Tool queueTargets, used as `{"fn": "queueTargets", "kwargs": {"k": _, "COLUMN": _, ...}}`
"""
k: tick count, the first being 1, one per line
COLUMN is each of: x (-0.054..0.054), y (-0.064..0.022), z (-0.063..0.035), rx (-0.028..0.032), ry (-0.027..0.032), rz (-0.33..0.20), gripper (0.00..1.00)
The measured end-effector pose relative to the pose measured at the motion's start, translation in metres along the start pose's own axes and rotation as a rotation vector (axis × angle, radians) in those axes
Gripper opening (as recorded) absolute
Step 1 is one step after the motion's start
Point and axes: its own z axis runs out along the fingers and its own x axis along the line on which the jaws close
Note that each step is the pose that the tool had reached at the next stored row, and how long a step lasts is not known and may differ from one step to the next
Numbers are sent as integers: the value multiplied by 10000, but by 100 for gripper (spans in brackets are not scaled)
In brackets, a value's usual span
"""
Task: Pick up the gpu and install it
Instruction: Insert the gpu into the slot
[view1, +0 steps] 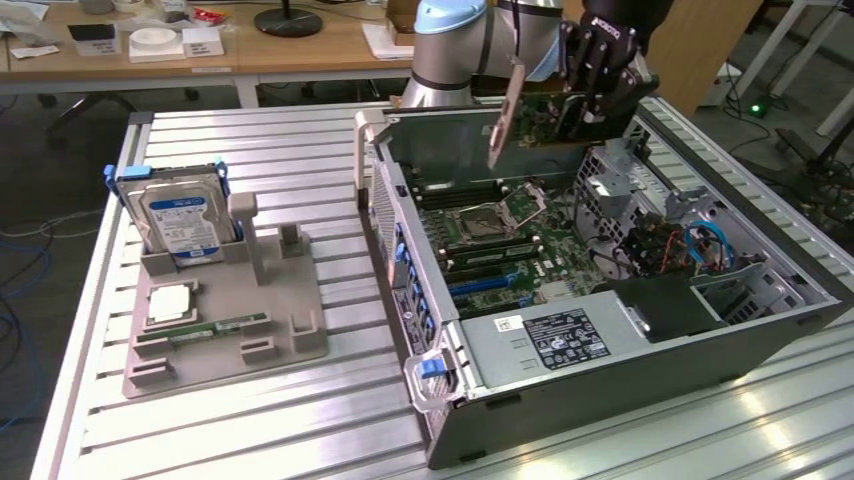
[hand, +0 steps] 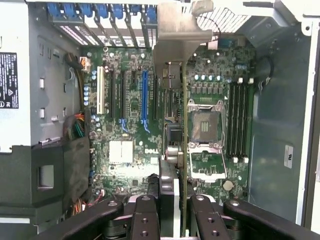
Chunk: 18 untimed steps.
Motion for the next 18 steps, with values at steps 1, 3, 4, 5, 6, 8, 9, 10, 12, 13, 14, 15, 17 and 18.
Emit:
{"fn": "queueTargets", "kwargs": {"k": 1, "x": 0, "y": 5, "z": 4, "rx": 72, "ry": 2, "rz": -1, "gripper": 29}}
{"fn": "queueTargets", "kwargs": {"k": 3, "x": 0, "y": 11, "z": 9, "rx": 192, "ry": 4, "rz": -1, "gripper": 29}}
{"fn": "queueTargets", "kwargs": {"k": 4, "x": 0, "y": 16, "z": 11, "rx": 252, "ry": 3, "rz": -1, "gripper": 29}}
{"fn": "queueTargets", "kwargs": {"k": 5, "x": 0, "y": 22, "z": 14, "rx": 323, "ry": 3, "rz": -1, "gripper": 29}}
{"fn": "queueTargets", "kwargs": {"k": 6, "x": 0, "y": 26, "z": 17, "rx": 379, "ry": 4, "rz": -1, "gripper": 29}}
{"fn": "queueTargets", "kwargs": {"k": 8, "x": 0, "y": 36, "z": 26, "rx": 477, "ry": 2, "rz": 1, "gripper": 29}}
{"fn": "queueTargets", "kwargs": {"k": 9, "x": 0, "y": 42, "z": 31, "rx": 503, "ry": 4, "rz": 11, "gripper": 29}}
{"fn": "queueTargets", "kwargs": {"k": 10, "x": 0, "y": 48, "z": 36, "rx": 519, "ry": 5, "rz": 31, "gripper": 29}}
{"fn": "queueTargets", "kwargs": {"k": 12, "x": 2, "y": 54, "z": 53, "rx": 536, "ry": 5, "rz": 46, "gripper": 29}}
{"fn": "queueTargets", "kwargs": {"k": 13, "x": 2, "y": 55, "z": 60, "rx": 538, "ry": 6, "rz": 46, "gripper": 29}}
{"fn": "queueTargets", "kwargs": {"k": 14, "x": 2, "y": 57, "z": 70, "rx": 538, "ry": 7, "rz": 47, "gripper": 29}}
{"fn": "queueTargets", "kwargs": {"k": 15, "x": 2, "y": 58, "z": 79, "rx": 538, "ry": 6, "rz": 46, "gripper": 29}}
{"fn": "queueTargets", "kwargs": {"k": 17, "x": 2, "y": 59, "z": 92, "rx": 538, "ry": 6, "rz": 47, "gripper": 29}}
{"fn": "queueTargets", "kwargs": {"k": 18, "x": 2, "y": 59, "z": 97, "rx": 538, "ry": 7, "rz": 47, "gripper": 29}}
